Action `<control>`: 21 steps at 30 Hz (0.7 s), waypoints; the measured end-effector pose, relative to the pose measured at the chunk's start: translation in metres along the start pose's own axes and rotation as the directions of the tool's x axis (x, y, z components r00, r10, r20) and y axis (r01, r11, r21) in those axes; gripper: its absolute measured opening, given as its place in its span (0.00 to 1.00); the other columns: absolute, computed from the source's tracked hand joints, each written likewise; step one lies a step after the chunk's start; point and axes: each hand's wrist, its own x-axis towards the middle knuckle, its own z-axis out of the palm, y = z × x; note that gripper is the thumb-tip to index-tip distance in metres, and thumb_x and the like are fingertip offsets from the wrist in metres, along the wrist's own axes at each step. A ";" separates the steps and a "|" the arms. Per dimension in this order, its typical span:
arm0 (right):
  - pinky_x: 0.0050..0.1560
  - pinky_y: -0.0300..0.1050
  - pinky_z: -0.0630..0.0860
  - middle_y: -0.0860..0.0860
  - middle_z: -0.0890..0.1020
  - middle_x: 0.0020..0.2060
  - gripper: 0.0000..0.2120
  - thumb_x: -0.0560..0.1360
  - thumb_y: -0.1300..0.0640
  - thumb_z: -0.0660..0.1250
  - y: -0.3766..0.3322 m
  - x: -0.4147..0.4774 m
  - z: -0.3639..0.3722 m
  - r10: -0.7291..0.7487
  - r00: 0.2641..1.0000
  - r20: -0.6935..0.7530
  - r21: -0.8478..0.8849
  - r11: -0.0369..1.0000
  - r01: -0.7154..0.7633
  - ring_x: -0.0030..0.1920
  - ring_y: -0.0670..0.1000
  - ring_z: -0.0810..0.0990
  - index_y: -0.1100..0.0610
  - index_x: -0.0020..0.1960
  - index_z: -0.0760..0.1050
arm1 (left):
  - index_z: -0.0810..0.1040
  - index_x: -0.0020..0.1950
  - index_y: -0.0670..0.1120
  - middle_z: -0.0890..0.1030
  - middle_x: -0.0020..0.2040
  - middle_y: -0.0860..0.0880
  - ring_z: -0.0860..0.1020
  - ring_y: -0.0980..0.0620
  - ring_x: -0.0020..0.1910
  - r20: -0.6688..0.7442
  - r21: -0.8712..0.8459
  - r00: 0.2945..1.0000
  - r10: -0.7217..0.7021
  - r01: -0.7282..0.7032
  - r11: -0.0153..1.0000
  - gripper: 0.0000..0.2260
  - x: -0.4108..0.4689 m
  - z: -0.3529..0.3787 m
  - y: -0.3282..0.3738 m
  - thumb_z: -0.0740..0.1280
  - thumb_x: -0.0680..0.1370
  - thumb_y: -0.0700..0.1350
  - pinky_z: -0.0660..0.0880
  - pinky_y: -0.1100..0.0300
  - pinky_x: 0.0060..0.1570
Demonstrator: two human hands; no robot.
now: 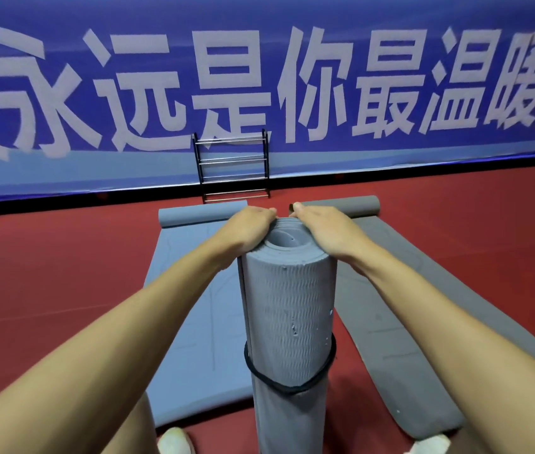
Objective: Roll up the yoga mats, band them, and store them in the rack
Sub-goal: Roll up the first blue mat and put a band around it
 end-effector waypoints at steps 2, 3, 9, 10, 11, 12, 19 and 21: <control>0.62 0.52 0.70 0.56 0.81 0.58 0.25 0.83 0.44 0.51 0.005 0.003 0.001 -0.005 0.999 -0.033 0.026 1.000 0.006 0.59 0.57 0.77 0.61 0.57 0.80 | 0.73 0.39 0.46 0.73 0.37 0.47 0.68 0.51 0.36 -0.008 -0.041 1.000 0.003 -0.004 0.999 0.09 0.001 0.002 0.000 0.59 0.79 0.44 0.63 0.57 0.36; 0.63 0.52 0.70 0.55 0.81 0.57 0.25 0.82 0.44 0.51 0.008 0.005 0.002 0.004 0.997 -0.072 0.078 0.997 0.002 0.59 0.56 0.77 0.59 0.55 0.81 | 0.72 0.36 0.46 0.73 0.34 0.48 0.68 0.51 0.35 -0.018 -0.064 1.000 -0.002 0.001 0.998 0.11 0.002 0.003 -0.001 0.60 0.78 0.43 0.63 0.57 0.37; 0.70 0.53 0.67 0.47 0.78 0.61 0.25 0.79 0.35 0.50 0.034 -0.006 0.013 0.110 0.980 -0.166 0.557 0.830 0.001 0.63 0.47 0.75 0.50 0.60 0.76 | 0.78 0.34 0.44 0.79 0.35 0.46 0.75 0.51 0.33 -0.080 -0.340 0.988 -0.134 0.100 0.935 0.11 0.012 0.006 0.000 0.67 0.77 0.40 0.70 0.59 0.36; 0.72 0.53 0.65 0.44 0.76 0.64 0.31 0.76 0.29 0.50 0.042 -0.014 0.015 0.080 0.987 -0.138 0.579 0.815 0.014 0.66 0.45 0.73 0.48 0.66 0.72 | 0.79 0.36 0.42 0.80 0.36 0.45 0.76 0.50 0.34 -0.089 -0.409 0.982 -0.168 0.117 0.905 0.09 0.013 0.008 0.000 0.67 0.76 0.39 0.71 0.59 0.37; 0.72 0.51 0.64 0.42 0.74 0.67 0.38 0.70 0.24 0.52 0.052 -0.022 0.019 0.042 0.994 -0.100 0.589 0.808 0.025 0.68 0.43 0.71 0.46 0.70 0.68 | 0.81 0.39 0.40 0.80 0.38 0.43 0.77 0.49 0.34 -0.088 -0.476 0.977 -0.193 0.129 0.870 0.06 0.015 0.009 0.000 0.67 0.75 0.36 0.73 0.59 0.37; 0.72 0.47 0.65 0.39 0.72 0.67 0.45 0.63 0.20 0.55 0.062 -0.030 0.023 0.001 0.999 -0.054 0.586 0.810 0.031 0.68 0.39 0.69 0.45 0.72 0.65 | 0.82 0.43 0.36 0.81 0.40 0.42 0.78 0.48 0.35 -0.079 -0.529 0.975 -0.207 0.135 0.838 0.05 0.015 0.010 0.000 0.66 0.75 0.34 0.75 0.59 0.37; 0.63 0.33 0.69 0.44 0.65 0.68 0.61 0.54 0.37 0.80 0.086 -0.064 0.052 -0.041 0.998 0.048 0.453 0.891 0.015 0.64 0.40 0.69 0.51 0.75 0.48 | 0.76 0.62 0.41 0.80 0.58 0.40 0.79 0.46 0.54 0.040 -0.796 0.983 -0.181 0.140 0.589 0.19 0.003 0.012 -0.017 0.53 0.84 0.51 0.73 0.51 0.60; 0.67 0.41 0.70 0.45 0.68 0.66 0.54 0.61 0.43 0.80 0.086 -0.060 0.049 -0.016 0.999 0.044 0.480 0.877 -0.007 0.62 0.41 0.71 0.52 0.75 0.51 | 0.70 0.71 0.43 0.76 0.66 0.42 0.73 0.45 0.66 0.041 -0.831 0.993 -0.113 0.097 0.548 0.28 -0.007 0.019 -0.045 0.51 0.81 0.61 0.65 0.49 0.70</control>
